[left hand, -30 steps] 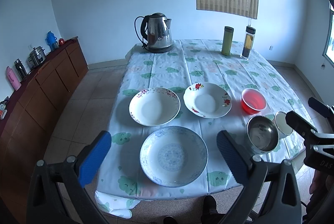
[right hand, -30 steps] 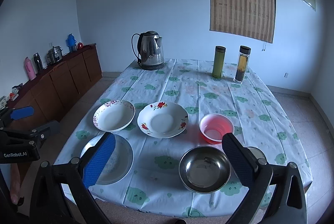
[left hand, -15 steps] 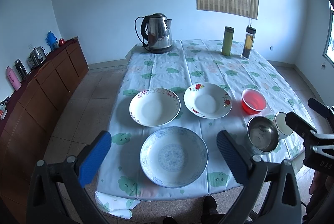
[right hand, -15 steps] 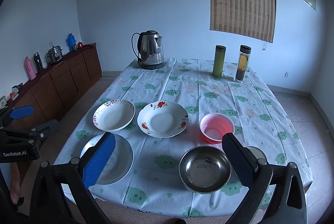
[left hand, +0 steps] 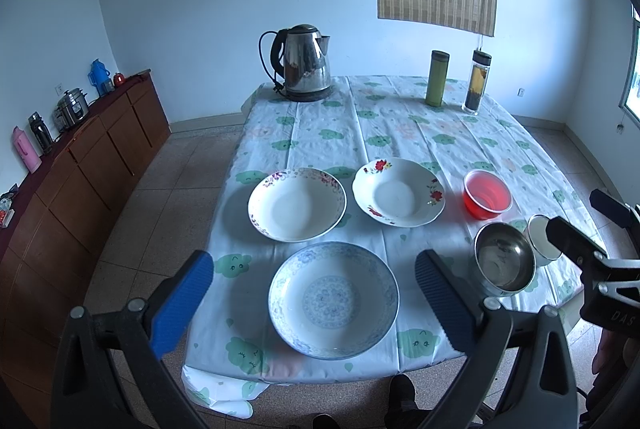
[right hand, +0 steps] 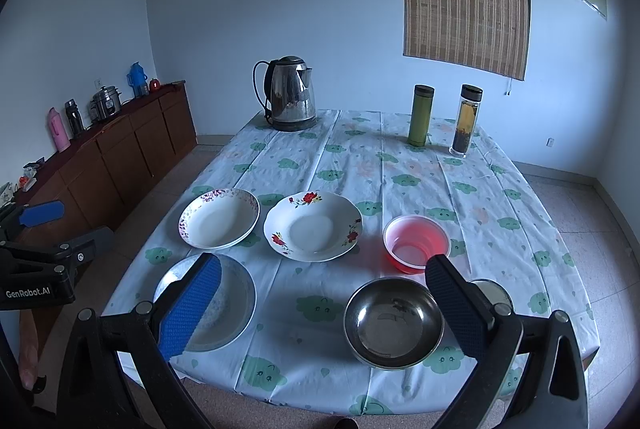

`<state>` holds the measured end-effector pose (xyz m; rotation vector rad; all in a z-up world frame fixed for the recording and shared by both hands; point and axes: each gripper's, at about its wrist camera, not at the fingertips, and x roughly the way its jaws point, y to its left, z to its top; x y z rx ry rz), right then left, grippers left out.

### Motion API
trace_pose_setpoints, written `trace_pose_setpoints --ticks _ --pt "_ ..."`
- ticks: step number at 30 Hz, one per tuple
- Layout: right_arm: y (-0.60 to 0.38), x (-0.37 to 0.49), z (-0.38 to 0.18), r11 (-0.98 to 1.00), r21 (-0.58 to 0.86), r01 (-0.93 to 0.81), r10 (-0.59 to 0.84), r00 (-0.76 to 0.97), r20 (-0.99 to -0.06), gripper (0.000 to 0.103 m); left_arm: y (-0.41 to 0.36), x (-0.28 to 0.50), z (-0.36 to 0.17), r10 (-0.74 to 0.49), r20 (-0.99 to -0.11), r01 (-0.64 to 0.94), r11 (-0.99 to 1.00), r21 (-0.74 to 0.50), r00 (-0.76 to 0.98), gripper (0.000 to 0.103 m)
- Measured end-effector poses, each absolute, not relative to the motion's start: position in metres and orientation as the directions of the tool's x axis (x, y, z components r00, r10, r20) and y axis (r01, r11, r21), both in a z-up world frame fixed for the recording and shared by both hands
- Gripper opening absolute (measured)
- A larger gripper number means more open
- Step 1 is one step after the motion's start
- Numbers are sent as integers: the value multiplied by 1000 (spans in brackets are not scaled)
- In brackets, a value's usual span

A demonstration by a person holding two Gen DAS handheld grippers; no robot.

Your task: Organize plates and bowls

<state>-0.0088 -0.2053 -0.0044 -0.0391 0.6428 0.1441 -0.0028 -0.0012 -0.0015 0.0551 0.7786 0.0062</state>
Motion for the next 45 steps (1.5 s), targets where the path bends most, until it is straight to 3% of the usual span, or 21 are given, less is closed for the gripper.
trace_pose_setpoints --ticks 25,41,45 --pt "-191 6 -20 984 21 -174 149 765 -626 103 15 4 -13 28 -716 6 999 45 698 103" --pt "-169 23 -39 973 110 -205 225 716 -660 102 49 18 -38 23 -763 -24 1000 10 645 102" --pt "-160 29 -50 969 115 -216 235 685 -690 90 62 22 -50 26 -786 -48 999 -4 618 102"
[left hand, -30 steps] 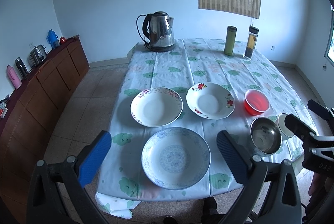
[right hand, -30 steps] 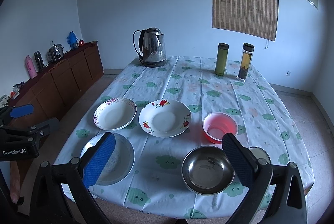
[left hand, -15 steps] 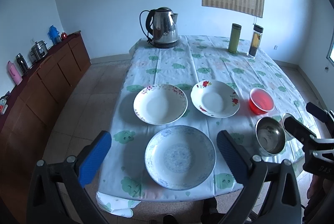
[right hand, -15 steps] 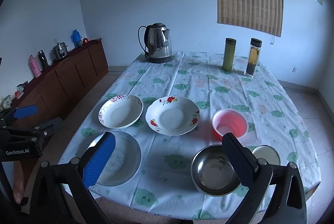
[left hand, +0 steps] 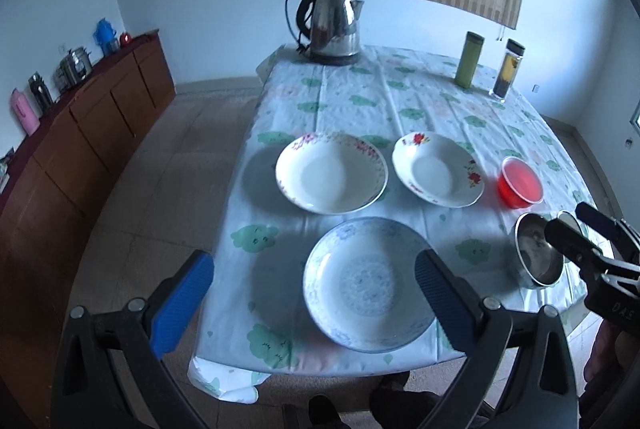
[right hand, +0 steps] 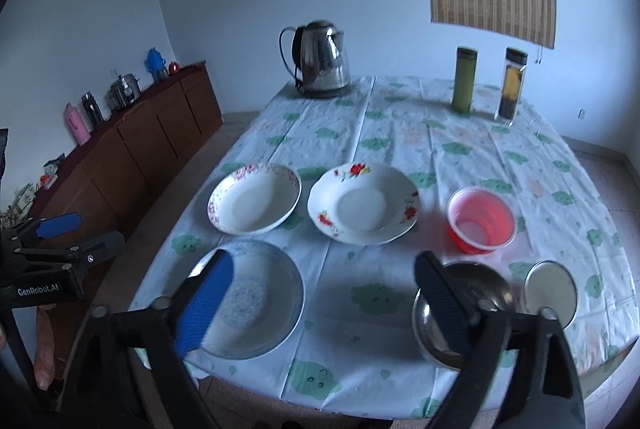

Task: Organize plates and bowls
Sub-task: 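Move both tools toward the rim of the pink-floral white plate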

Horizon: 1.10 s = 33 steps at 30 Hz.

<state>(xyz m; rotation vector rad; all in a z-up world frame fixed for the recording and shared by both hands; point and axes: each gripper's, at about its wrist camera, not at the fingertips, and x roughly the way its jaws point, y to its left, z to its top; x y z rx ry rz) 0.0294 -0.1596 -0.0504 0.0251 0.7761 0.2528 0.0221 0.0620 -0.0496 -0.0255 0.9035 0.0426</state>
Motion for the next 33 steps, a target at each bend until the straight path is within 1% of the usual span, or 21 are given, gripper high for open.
trace_pose_setpoints --ticks 3,8,12,15,17,21,23,27,29,30,31,33 --pt "-154 38 -60 964 127 -233 253 661 -706 90 67 27 -59 37 -792 -65 998 -3 610 102" --pt "-144 64 -74 949 143 -281 293 620 -728 88 69 49 -77 42 -825 -106 994 -22 564 99" --pt "-136 91 -83 932 143 -333 323 586 -743 87 67 67 -86 69 -837 -149 989 -16 543 95" --pt "-131 112 -88 916 161 -367 354 554 -754 83 64 76 -90 89 -844 -175 984 -6 529 95" --pt "-128 122 -93 909 162 -383 362 539 -760 83 63 83 -92 110 -843 -192 981 8 527 95" --pt "-117 145 -105 892 187 -411 387 484 -785 73 67 96 -99 135 -850 -219 975 24 510 92" --pt "-111 155 -111 888 191 -419 391 466 -794 72 70 101 -104 143 -854 -231 973 27 501 90" --pt "-99 174 -120 882 190 -431 390 443 -808 71 77 112 -116 151 -866 -249 968 32 477 84" --pt "-93 184 -124 883 182 -434 380 429 -820 68 79 118 -123 151 -872 -254 967 31 466 82" --pt "-90 189 -127 882 178 -435 375 423 -825 63 81 121 -126 148 -876 -256 966 30 458 78" --pt "-88 194 -129 883 173 -436 370 420 -829 61 82 126 -129 142 -881 -256 966 24 451 74" --pt "-83 205 -133 885 163 -436 358 413 -838 61 85 133 -134 130 -889 -261 965 13 438 74"
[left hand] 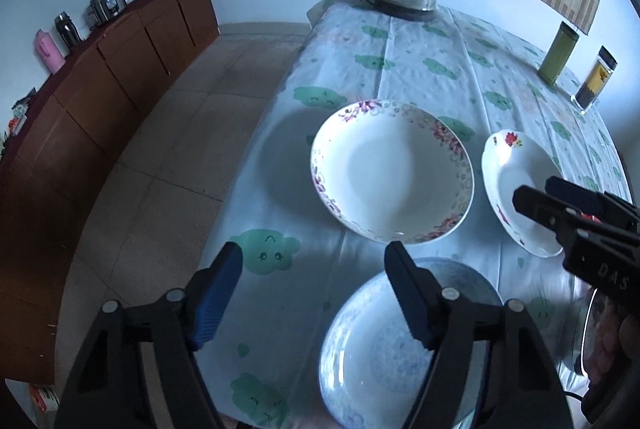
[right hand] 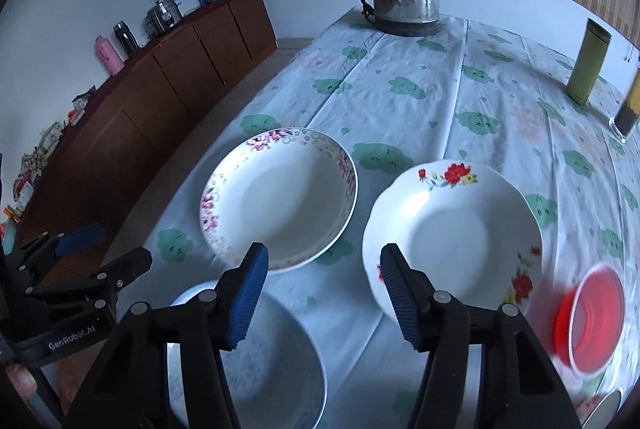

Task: Organize plates and bowls
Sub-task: 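Move both tools toward the rim of the pink-floral white plate, then close the left tool on one rim side while the right tool grips the opposite rim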

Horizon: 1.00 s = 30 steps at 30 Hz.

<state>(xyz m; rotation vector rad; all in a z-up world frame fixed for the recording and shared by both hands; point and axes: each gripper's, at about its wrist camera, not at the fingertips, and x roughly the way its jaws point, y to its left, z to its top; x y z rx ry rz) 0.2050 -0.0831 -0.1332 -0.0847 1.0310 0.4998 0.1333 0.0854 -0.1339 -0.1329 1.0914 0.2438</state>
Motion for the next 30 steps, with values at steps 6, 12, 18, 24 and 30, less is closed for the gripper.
trace_pose_setpoints --ticks 6,12,18,24,30 --pt "-69 240 -148 892 153 -426 333 388 -860 60 102 156 -149 105 -913 -298 954 -19 393 74" --pt "-55 268 -162 893 129 -432 306 370 -877 55 113 175 -161 86 -925 -311 950 -36 370 62" --pt "-45 291 -176 887 122 -445 293 338 -895 47 118 188 -174 69 -937 -315 948 -46 343 47" --pt "-34 301 -187 878 104 -467 275 314 -909 47 119 198 -182 62 -941 -320 946 -50 332 42" --pt "-28 307 -197 871 102 -480 265 285 -921 40 121 206 -190 48 -948 -326 943 -61 316 37"
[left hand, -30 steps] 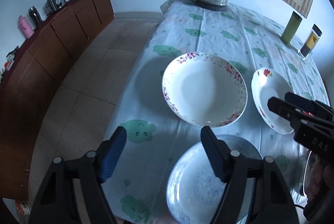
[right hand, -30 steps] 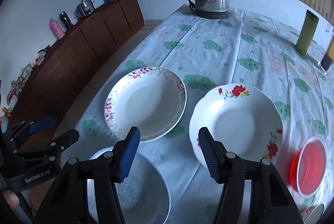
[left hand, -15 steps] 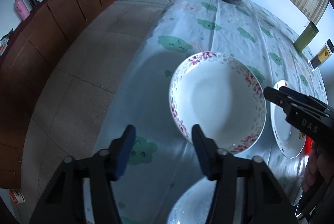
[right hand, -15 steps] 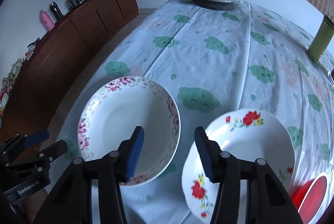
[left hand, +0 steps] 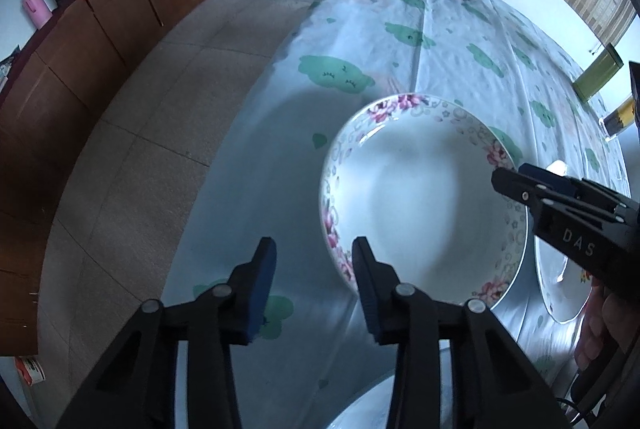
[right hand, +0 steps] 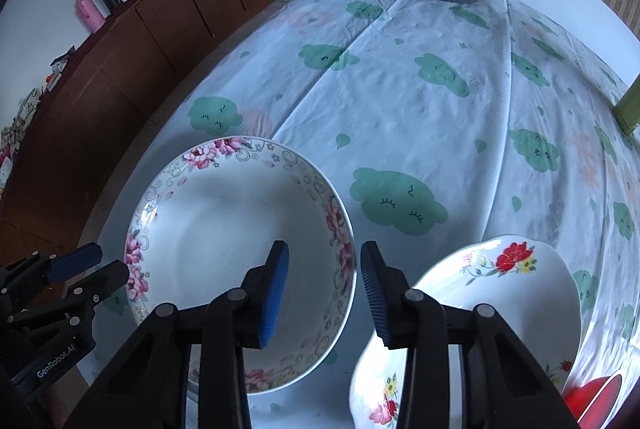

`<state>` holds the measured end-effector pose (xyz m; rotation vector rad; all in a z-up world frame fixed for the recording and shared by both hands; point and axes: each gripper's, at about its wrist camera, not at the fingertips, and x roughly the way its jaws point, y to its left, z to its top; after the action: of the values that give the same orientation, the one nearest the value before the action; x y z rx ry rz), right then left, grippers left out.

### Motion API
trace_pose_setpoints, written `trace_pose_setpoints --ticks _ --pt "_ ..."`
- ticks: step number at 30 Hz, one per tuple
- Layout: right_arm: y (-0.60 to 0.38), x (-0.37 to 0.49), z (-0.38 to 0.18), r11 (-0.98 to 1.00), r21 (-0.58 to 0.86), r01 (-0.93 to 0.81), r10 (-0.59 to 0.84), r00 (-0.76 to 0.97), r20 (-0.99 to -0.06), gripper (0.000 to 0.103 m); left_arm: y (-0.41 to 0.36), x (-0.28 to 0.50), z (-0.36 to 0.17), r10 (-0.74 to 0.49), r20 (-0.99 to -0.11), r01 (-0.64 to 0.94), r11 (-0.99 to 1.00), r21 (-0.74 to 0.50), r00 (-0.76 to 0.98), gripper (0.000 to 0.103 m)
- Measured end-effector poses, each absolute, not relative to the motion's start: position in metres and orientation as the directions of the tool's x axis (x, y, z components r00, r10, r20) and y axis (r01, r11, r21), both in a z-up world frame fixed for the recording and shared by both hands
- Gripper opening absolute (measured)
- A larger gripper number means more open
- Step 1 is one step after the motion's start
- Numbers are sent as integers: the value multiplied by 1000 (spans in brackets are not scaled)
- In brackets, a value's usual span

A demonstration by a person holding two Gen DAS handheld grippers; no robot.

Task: Organize plates and bowls
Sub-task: 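Close the left tool on one rim side while the right tool grips the opposite rim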

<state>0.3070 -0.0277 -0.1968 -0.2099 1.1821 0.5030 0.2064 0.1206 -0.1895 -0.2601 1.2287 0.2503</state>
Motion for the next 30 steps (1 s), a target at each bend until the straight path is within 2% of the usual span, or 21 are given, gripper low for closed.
trace_pose_setpoints --ticks 6,13,22,30 --pt "-25 312 -204 869 99 -484 254 267 -930 39 120 211 -198 44 -953 -331 942 -62 301 32" --pt "-23 316 -214 864 109 -492 252 234 -939 30 118 212 -203 35 -955 -330 942 -67 293 26" --pt "-23 319 -221 859 117 -499 252 214 -944 28 113 217 -208 25 -958 -320 945 -71 287 16" --pt "-24 324 -224 853 147 -501 275 192 -942 28 109 221 -212 25 -959 -320 945 -69 281 15"
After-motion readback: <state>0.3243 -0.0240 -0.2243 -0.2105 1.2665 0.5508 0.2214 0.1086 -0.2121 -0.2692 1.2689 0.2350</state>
